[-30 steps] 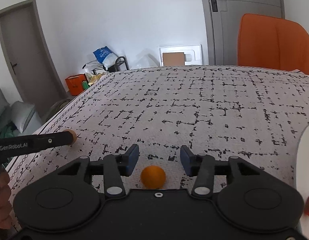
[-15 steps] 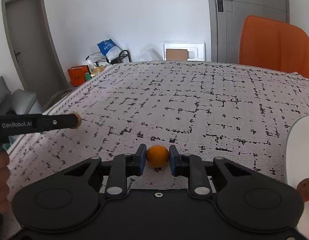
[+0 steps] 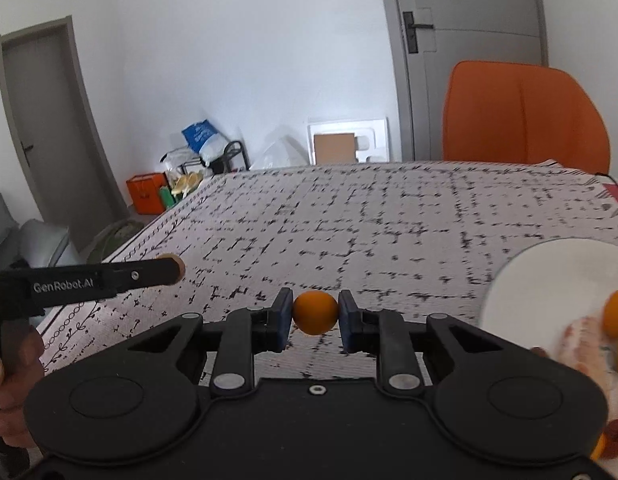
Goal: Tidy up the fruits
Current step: 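Carry the yellow-brown fruit with the left gripper while the right gripper carries the orange to the plate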
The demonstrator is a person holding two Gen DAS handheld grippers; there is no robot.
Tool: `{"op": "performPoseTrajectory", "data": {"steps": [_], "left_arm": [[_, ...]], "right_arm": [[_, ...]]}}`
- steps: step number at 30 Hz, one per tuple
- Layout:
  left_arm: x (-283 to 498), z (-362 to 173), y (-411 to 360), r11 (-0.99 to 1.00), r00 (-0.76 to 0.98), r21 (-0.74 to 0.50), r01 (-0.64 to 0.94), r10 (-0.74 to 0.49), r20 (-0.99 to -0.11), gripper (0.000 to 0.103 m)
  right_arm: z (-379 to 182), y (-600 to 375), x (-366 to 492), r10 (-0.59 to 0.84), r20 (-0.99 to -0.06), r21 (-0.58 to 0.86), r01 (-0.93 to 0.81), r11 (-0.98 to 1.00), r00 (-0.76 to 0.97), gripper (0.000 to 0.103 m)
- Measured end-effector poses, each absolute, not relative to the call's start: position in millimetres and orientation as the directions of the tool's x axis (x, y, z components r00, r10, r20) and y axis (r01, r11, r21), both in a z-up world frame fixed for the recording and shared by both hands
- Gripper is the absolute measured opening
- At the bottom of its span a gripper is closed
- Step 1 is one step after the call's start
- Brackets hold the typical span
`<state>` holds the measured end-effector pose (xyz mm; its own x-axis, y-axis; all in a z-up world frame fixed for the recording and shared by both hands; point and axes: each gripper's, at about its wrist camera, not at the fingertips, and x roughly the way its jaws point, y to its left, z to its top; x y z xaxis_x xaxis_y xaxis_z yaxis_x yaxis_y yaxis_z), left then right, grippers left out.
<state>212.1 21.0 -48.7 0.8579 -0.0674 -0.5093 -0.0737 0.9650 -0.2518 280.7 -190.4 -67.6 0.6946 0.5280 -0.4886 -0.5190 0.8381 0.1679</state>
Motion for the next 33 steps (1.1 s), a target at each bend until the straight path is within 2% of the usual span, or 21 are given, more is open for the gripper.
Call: {"op": "performPoseTrajectory", "data": {"steps": [17, 33], "left_arm": [[213, -32, -46, 0.976, 0.862, -0.214, 0.046, -0.147, -0.485, 0.025], [223, -26, -98, 0.969, 0.857, -0.201, 0.145, -0.225, -0.464, 0.025]], "right_arm": [[-53, -255, 261, 0.471, -0.419, 0.182, -0.437, 0.881, 0.776, 0.023], [-60, -315, 254, 0.395, -0.398, 0.222, -0.330, 0.917, 0.828, 0.023]]}}
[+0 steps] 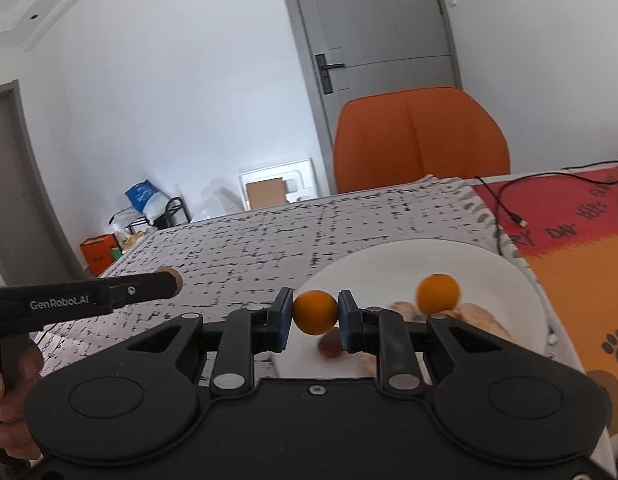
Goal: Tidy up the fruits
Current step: 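Carry the yellow-brown fruit with the left gripper while the right gripper carries the orange to the plate, then open the left gripper over the plate while the right gripper releases the orange there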
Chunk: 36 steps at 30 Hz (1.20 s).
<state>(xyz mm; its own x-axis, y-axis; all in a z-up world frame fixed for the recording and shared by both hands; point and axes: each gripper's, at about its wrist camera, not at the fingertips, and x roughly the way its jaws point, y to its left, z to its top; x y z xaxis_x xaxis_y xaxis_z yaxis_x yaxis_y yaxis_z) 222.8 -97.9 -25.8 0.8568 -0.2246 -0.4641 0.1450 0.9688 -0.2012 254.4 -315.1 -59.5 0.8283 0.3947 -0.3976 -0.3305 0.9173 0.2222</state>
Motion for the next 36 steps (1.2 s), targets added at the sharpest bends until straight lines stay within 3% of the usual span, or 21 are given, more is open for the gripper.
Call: {"op": "performPoseTrajectory", "data": {"steps": [36], "left_arm": [[268, -45, -177, 0.950, 0.808, -0.185, 0.250, -0.310, -0.501, 0.025]], "right_arm": [[-82, -394, 268, 0.292, -0.403, 0.278, -0.189, 0.942, 0.867, 0.023]]}}
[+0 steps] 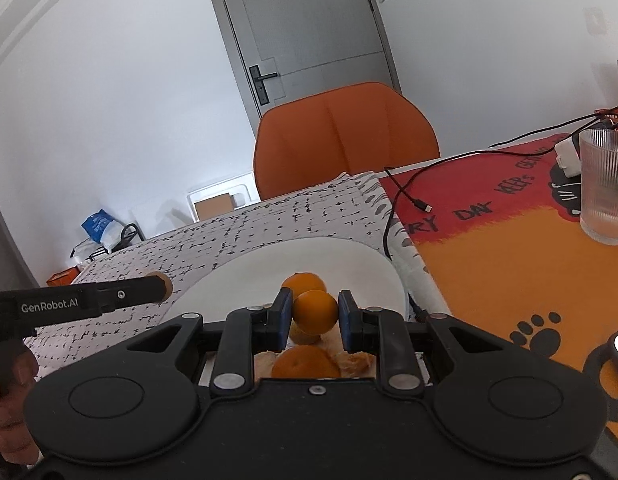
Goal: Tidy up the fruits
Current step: 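Open the left gripper over the plate while the right gripper releases the orange there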
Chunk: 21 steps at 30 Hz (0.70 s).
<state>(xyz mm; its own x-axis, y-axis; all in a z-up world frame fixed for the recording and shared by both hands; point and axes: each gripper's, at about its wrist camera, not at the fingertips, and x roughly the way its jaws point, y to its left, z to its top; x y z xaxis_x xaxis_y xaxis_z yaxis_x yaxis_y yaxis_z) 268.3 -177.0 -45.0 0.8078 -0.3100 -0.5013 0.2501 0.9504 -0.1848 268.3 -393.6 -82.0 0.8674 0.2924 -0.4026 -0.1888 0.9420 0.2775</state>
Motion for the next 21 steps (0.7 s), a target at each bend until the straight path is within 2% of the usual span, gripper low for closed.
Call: {"op": "performPoseTrajectory", "data": {"steps": [21], "left_arm": [[275, -50, -165, 0.962, 0.804, -0.186, 0.202, -0.271, -0.529, 0.029]], "right_arm": [[-82, -399, 285, 0.279, -0.405, 0.283, -0.170, 0.944, 0.871, 0.023]]}}
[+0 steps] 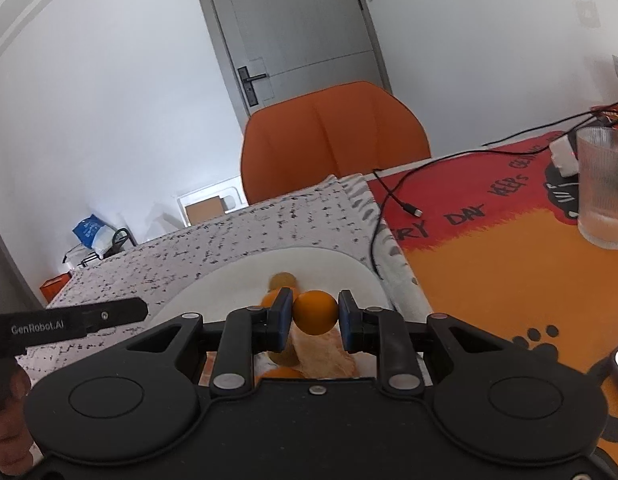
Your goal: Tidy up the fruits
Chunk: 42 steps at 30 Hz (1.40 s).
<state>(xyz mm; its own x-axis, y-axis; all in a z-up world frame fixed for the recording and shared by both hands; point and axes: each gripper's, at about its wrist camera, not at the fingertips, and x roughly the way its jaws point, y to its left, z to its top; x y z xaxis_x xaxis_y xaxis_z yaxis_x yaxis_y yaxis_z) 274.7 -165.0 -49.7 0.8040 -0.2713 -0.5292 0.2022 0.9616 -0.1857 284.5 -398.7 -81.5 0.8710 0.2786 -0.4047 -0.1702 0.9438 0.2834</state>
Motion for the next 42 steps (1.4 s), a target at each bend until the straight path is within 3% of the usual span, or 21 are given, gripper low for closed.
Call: {"op": "performPoseTrajectory", "data": {"steps": [5, 8, 10, 16, 18, 22, 28, 33, 37, 42], "left_arm": [[269, -44, -151, 0.967, 0.816, -0.183, 0.178, -0.249, -0.522, 0.029], [264, -40, -144, 0.968, 0.822, -0.185, 0.168, -0.241, -0.516, 0.030], [261, -38, -140, 0.969, 0.825, -0.184, 0.164, -0.237, -0.513, 0.032], [246, -30, -130, 0.973, 0.840, -0.177, 0.148, -0.219, -0.496, 0.054], [241, -29, -128, 0.975, 0.844, -0.169, 0.146, -0.212, -0.493, 0.062], [230, -27, -122, 0.978, 0.847, -0.157, 0.140, -0.200, -0.492, 0.074], [213, -25, -113, 0.986, 0.857, -0.119, 0.119, -0.163, -0.489, 0.081], [199, -22, -103, 0.990, 0.862, -0.104, 0.091, -0.130, -0.490, 0.084], [188, -19, -96, 0.993, 0.864, -0.094, 0.072, -0.109, -0.492, 0.087], [172, -15, -88, 0.994, 0.865, -0.088, 0.067, -0.102, -0.491, 0.093]], "right_arm": [[-75, -384, 285, 0.309, -0.394, 0.274, -0.210, 0.938, 0.866, 0.024], [-73, -374, 282, 0.322, -0.397, 0.260, -0.232, 0.937, 0.859, 0.038], [-70, -371, 278, 0.315, -0.387, 0.248, -0.231, 0.941, 0.866, 0.041], [-63, -376, 266, 0.301, -0.378, 0.260, -0.211, 0.942, 0.876, 0.041], [-62, -378, 263, 0.301, -0.380, 0.266, -0.208, 0.941, 0.874, 0.048], [-62, -376, 253, 0.301, -0.389, 0.261, -0.209, 0.942, 0.871, 0.050], [-62, -368, 240, 0.318, -0.394, 0.261, -0.227, 0.938, 0.862, 0.058], [-61, -359, 231, 0.331, -0.395, 0.258, -0.243, 0.935, 0.857, 0.075], [-59, -350, 221, 0.340, -0.396, 0.252, -0.256, 0.933, 0.853, 0.081], [-54, -339, 208, 0.332, -0.386, 0.226, -0.260, 0.939, 0.861, 0.099]]}}
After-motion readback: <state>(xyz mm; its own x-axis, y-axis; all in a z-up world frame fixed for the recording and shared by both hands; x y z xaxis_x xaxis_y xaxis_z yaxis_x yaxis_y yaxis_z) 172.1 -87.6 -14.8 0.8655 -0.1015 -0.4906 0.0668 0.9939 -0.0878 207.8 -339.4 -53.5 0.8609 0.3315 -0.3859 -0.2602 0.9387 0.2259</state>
